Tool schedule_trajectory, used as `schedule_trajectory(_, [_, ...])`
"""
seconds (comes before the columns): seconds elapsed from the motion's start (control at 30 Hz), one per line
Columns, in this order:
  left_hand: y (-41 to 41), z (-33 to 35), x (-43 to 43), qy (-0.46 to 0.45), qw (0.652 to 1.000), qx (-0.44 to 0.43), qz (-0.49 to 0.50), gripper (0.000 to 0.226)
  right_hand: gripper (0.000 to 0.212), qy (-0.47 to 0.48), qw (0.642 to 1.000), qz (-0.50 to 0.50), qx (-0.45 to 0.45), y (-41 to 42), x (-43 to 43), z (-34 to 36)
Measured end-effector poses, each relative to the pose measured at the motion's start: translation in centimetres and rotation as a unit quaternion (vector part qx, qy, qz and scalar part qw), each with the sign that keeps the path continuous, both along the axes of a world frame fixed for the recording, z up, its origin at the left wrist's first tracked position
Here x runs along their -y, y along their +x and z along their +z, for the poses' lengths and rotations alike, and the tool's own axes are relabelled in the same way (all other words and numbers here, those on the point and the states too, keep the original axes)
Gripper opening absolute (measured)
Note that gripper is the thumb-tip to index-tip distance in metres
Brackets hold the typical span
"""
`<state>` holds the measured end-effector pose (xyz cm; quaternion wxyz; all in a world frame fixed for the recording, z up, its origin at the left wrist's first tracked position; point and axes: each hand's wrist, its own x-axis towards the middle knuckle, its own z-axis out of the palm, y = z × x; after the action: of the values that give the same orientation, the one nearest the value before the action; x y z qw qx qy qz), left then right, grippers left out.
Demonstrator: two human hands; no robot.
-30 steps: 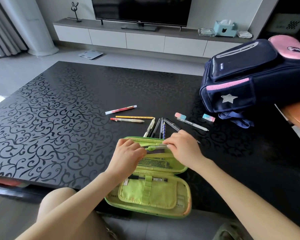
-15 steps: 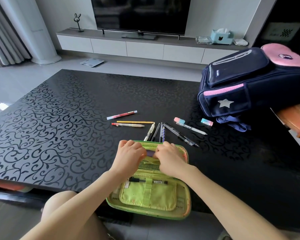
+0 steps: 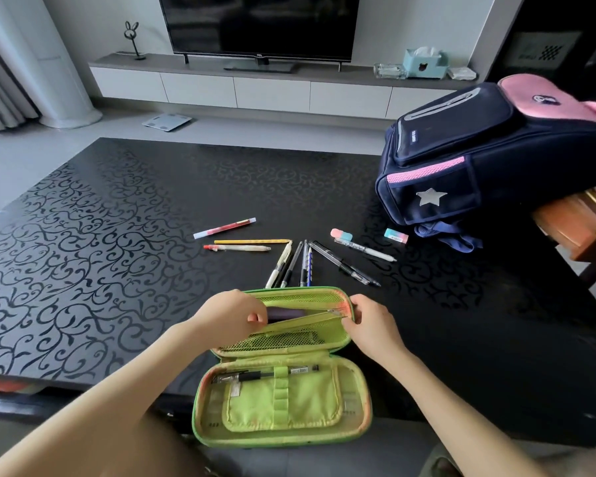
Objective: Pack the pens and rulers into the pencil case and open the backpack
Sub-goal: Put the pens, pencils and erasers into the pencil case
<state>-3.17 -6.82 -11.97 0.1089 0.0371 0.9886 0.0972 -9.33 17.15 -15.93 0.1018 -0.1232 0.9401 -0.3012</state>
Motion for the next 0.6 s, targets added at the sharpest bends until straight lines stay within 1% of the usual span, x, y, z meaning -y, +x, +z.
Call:
schedule_trajectory(0.07, [-0.3, 0.4, 0.0, -0.014, 1.000, -0.013, 0.007, 0.020, 0.014, 0.029, 0.999, 0.010, -0.016, -0.2, 0.0, 0.3])
schedule_trajectory(0.13, [-0.8, 0.8, 0.0, -0.020, 0.999, -0.041, 0.020, 0.019, 0.019, 0.029, 0.999, -0.005, -0.045, -1.1, -0.4, 0.7])
schedule_trajectory(0.2, [-1.7, 0.8, -0.1, -0.009, 0.996, -0.074, 0.042, 0.017, 0.019, 0.032, 0.992, -0.048, -0.112, -2.6, -0.6, 0.9])
schedule_trajectory(0.27, [-2.4, 0.8, -0.2, 0.009, 0.993, -0.098, 0.061, 0.018, 0.021, 0.076, 0.980, -0.072, -0.169, -4.6, -0.4, 0.8])
schedule_trajectory(0.3, [-2.8, 0.8, -0.2, 0.017, 0.992, -0.102, 0.068, 0.018, 0.027, 0.116, 0.976, -0.071, -0.167, -5.6, -0.3, 0.6])
schedule_trajectory(0.37, [-3.5, 0.6, -0.3, 0.030, 0.992, -0.104, 0.072, 0.019, 0.035, 0.179, 0.975, -0.051, -0.124, -7.5, -0.1, 0.2])
schedule_trajectory(0.43, [-4.1, 0.5, -0.4, 0.044, 0.991, -0.107, 0.073, 0.018, 0.033, 0.179, 0.979, -0.043, -0.082, -8.6, 0.0, 0.0])
schedule_trajectory(0.53, [-4.9, 0.3, -0.6, 0.056, 0.990, -0.104, 0.073, 0.018, 0.032, 0.185, 0.979, -0.028, -0.082, -8.8, -0.1, -0.2])
schedule_trajectory(0.6, [-5.4, 0.2, -1.0, 0.070, 0.990, -0.095, 0.074, 0.017, 0.031, 0.177, 0.983, -0.027, -0.043, -8.7, -0.4, -0.1])
